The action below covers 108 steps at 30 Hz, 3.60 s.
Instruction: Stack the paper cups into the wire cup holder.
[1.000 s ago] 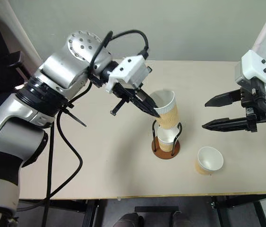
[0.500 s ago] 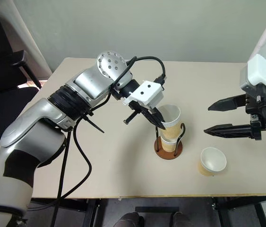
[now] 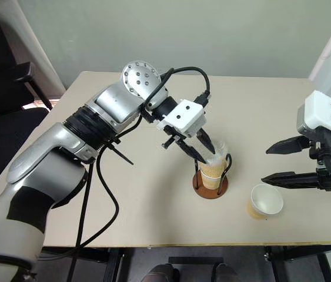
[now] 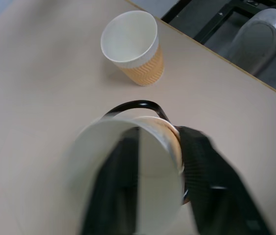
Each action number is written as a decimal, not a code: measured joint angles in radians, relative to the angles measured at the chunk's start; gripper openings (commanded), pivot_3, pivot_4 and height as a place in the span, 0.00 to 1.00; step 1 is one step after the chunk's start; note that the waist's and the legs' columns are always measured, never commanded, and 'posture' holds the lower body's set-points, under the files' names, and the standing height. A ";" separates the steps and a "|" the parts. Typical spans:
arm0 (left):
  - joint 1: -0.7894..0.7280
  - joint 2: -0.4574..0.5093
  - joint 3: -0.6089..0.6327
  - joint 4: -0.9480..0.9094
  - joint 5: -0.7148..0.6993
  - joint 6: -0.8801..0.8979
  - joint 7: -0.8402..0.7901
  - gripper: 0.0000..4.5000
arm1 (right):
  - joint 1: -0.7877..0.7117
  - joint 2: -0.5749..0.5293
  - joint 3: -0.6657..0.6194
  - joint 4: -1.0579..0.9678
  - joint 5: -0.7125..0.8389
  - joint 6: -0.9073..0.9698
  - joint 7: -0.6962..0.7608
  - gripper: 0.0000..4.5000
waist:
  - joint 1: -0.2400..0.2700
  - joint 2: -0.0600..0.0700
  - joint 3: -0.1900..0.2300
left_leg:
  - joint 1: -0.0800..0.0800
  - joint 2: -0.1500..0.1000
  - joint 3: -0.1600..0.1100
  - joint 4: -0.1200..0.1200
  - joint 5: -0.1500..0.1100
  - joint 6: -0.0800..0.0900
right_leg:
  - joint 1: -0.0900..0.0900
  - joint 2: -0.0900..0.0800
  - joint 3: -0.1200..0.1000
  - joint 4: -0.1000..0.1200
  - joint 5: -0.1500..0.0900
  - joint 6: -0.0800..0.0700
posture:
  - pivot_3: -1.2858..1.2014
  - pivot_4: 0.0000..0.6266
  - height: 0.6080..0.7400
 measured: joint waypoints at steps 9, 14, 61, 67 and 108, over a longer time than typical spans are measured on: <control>0.020 -0.033 0.062 0.007 0.010 0.026 -0.001 0.99 | 0.083 -0.001 -0.050 -0.043 0.014 0.006 -0.006 0.74 | 0.001 0.000 0.000 | 0.000 0.000 0.000 0.001 0.000 0.000 | 0.001 0.000 0.000 0.000 0.000 0.000 | 0.52 0.24 1.00; 0.046 -0.013 0.207 0.017 -0.033 0.136 -0.002 0.99 | 0.323 -0.001 -0.097 -0.187 -0.098 -0.016 0.002 0.74 | 0.001 0.001 0.000 | 0.001 0.000 0.001 0.000 -0.001 0.001 | 0.001 0.000 0.000 0.000 -0.001 0.000 | 0.52 0.24 1.00; 0.345 0.275 0.452 -0.278 -0.059 0.354 -0.003 1.00 | 0.199 0.024 0.411 -0.057 -0.518 -0.444 0.051 0.02 | -0.010 0.003 -0.001 | 0.006 0.001 0.001 0.001 -0.001 0.002 | 0.005 0.000 0.001 0.000 0.001 0.000 | 0.52 0.24 1.00; 0.347 0.276 0.454 -0.278 -0.053 0.353 -0.003 1.00 | 0.110 -0.014 0.327 0.056 -0.486 -0.476 0.122 0.02 | -0.011 0.003 -0.001 | 0.006 0.001 0.001 0.000 -0.001 0.002 | 0.004 0.000 0.001 0.001 0.000 -0.001 | 0.52 0.24 1.00; 0.338 0.284 0.452 -0.266 -0.051 0.354 -0.003 1.00 | 0.186 0.074 0.502 -0.010 -0.617 -0.550 0.093 0.59 | -0.010 0.002 -0.001 | 0.004 0.001 -0.001 0.000 -0.001 0.002 | 0.002 0.000 0.000 0.000 0.000 -0.002 | 0.52 0.24 1.00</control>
